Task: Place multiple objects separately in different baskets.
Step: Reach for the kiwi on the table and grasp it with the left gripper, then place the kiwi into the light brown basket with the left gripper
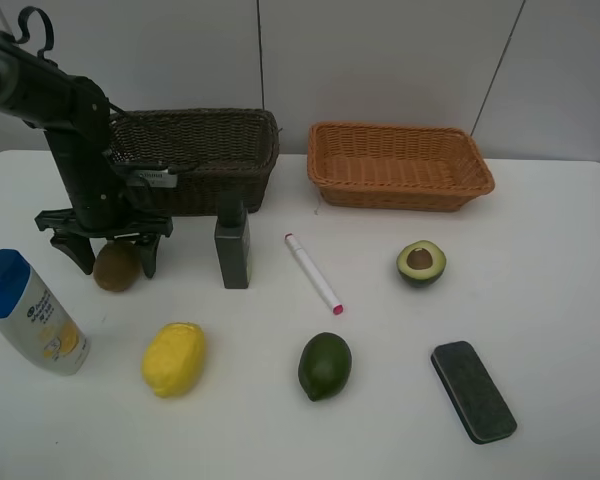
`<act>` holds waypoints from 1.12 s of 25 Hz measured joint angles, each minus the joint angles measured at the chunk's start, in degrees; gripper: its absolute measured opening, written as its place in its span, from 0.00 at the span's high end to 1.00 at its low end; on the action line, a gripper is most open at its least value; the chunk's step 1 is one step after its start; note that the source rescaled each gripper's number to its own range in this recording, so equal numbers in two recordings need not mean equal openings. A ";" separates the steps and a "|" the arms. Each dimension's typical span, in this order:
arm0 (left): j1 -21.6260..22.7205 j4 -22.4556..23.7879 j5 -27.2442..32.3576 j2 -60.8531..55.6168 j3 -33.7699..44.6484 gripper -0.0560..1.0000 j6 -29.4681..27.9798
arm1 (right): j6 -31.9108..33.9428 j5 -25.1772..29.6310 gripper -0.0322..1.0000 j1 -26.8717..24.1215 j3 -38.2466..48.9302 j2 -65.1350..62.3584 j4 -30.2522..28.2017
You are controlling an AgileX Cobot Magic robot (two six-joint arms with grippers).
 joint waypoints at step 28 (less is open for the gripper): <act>-0.41 -3.76 6.70 -17.91 -2.90 0.58 4.81 | 0.00 0.00 0.00 0.00 0.00 0.00 0.00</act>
